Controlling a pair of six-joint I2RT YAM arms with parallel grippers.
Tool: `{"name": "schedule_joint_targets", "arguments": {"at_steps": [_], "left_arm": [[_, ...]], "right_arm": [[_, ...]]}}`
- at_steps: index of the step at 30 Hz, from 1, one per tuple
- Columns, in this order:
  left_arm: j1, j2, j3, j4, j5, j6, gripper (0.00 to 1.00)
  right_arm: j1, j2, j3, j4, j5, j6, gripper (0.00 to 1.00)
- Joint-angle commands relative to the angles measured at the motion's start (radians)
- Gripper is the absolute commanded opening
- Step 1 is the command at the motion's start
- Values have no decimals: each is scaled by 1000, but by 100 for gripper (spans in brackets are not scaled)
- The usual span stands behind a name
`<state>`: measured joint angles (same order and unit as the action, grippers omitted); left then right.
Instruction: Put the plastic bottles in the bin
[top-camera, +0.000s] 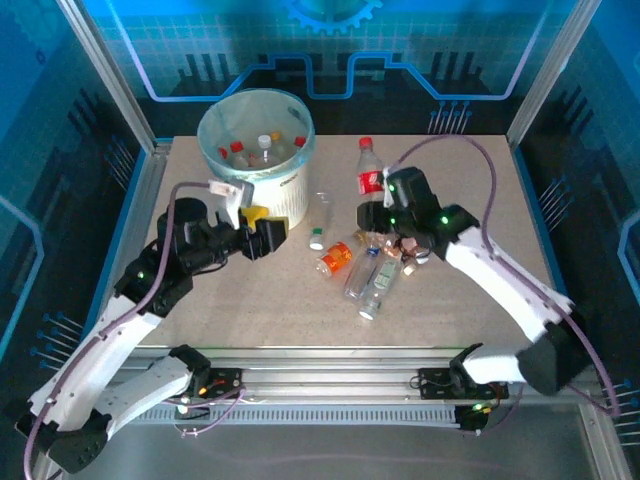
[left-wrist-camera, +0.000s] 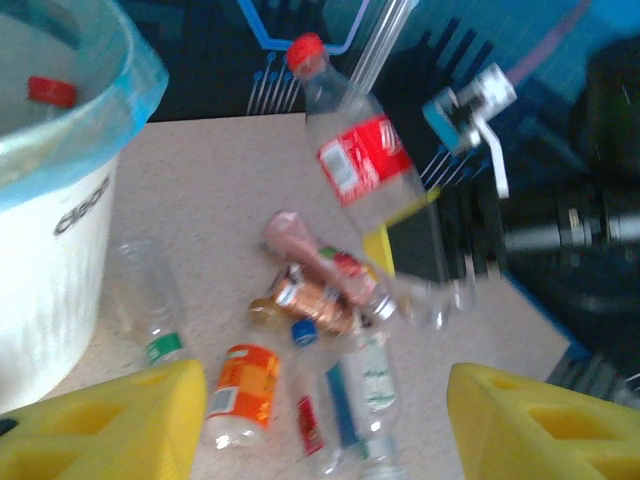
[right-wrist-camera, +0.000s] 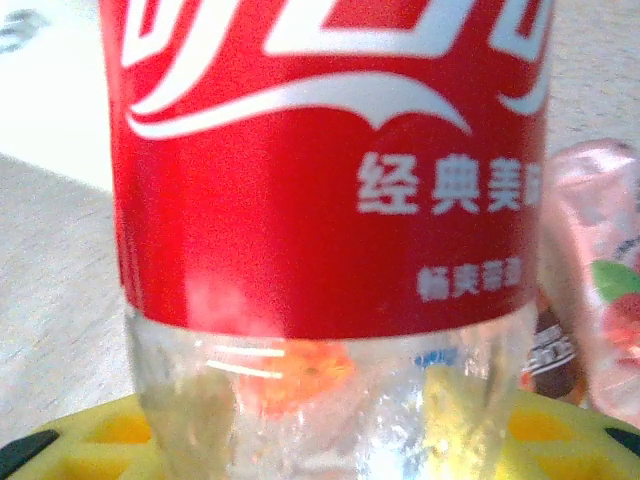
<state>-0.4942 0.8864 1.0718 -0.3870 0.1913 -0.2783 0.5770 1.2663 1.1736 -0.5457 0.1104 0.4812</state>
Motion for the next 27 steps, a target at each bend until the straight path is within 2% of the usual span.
{"name": "schedule_joint_targets", "arguments": {"at_steps": [1,8,11,14,19,27], "left_arm": [[-4,58,100,-9,112,-141,66],[-6,163,183,75,282,-315,65],[-13,179,188,156,358,-378,64],[-43,188,190,205,384,-395,65],[-90,205,205,190,379,-370,65],[-90,182,228,127,252,-305,56]], "right_arm": [[63,-137,-86,95,-74,-50,53],[224,-413,-251,202,-151,-55,50],[278,-461,-278,216,-164,-54,49],[324,-480,-284,225,-158,-62,50],[378,-481,-278,254,-161,-82,49],[427,-467,-264,252,-195,-88,49]]}}
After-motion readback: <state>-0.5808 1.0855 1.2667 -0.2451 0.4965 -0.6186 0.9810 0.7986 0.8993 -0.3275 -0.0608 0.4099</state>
